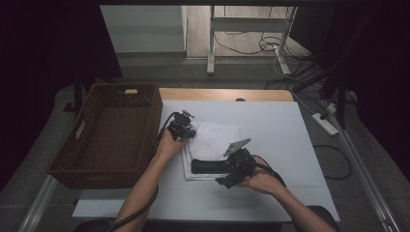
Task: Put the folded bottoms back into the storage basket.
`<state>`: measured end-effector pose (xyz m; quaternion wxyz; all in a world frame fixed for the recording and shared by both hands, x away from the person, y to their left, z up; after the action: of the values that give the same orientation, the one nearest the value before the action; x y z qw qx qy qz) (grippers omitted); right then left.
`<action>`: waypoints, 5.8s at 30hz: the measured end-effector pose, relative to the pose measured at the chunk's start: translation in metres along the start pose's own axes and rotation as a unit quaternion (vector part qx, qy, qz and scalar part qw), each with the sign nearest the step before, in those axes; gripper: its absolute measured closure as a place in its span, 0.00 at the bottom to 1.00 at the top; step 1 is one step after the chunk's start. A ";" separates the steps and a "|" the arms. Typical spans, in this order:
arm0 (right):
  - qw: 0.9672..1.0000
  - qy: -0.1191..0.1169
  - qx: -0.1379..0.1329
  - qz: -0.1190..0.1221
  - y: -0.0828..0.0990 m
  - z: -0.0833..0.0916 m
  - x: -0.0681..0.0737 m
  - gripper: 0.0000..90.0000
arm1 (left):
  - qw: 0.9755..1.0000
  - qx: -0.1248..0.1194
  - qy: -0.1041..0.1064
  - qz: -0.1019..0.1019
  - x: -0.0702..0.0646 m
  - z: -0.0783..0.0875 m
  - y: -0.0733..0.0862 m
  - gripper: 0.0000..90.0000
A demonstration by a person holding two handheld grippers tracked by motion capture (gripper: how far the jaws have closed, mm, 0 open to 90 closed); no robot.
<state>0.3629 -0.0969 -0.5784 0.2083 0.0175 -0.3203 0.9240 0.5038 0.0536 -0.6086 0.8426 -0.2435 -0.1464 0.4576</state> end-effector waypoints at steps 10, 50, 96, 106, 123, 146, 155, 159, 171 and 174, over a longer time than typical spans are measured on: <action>0.999 -0.008 0.031 0.037 -0.002 -0.025 0.000 0.00 | 1.000 -0.001 -0.001 0.000 0.000 0.000 0.000 0.85; 0.982 0.042 0.101 0.153 0.001 -0.020 -0.014 0.85 | 1.000 0.002 0.006 0.003 0.000 0.000 0.000 0.86; 0.996 -0.043 -0.027 0.079 -0.075 0.038 0.007 0.87 | 0.999 -0.027 -0.010 -0.015 0.020 0.073 -0.051 0.89; 0.994 -0.054 -0.050 0.084 -0.097 0.047 0.012 0.87 | 0.999 -0.047 -0.013 -0.005 0.036 0.101 -0.059 0.89; 0.990 -0.083 -0.079 0.082 -0.130 0.047 0.021 0.87 | 0.996 -0.078 -0.036 -0.011 0.056 0.138 -0.063 0.90; 0.982 -0.105 -0.118 0.104 -0.180 0.046 0.037 0.87 | 0.991 -0.117 -0.069 0.012 0.100 0.189 -0.061 0.90; 0.979 -0.108 -0.130 0.113 -0.201 0.040 0.044 0.87 | 0.987 -0.127 -0.090 0.026 0.120 0.204 -0.057 0.91; 0.978 -0.110 -0.136 0.117 -0.211 0.037 0.046 0.87 | 0.986 -0.132 -0.093 0.037 0.129 0.209 -0.055 0.91; 0.974 -0.115 -0.149 0.125 -0.234 0.029 0.054 0.87 | 0.983 -0.140 -0.102 0.056 0.152 0.226 -0.050 0.93; 0.973 -0.117 -0.153 0.127 -0.240 0.028 0.055 0.87 | 0.982 -0.144 -0.103 0.063 0.157 0.230 -0.048 0.93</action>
<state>0.4046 0.0770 -0.4069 0.0505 0.0525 -0.4796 0.8745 0.5145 0.2273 -0.3860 0.7483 -0.3226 -0.2816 0.5067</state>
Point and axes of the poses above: each handheld gripper's, and its own axes: z roughly backward along the jaws, y roughly out of its underside, x roughly to its left, the point moved 10 cm from there along -z, roughly forward along the jaws, and after that the axes turned 8 degrees about -y, right-handed, at the moved point
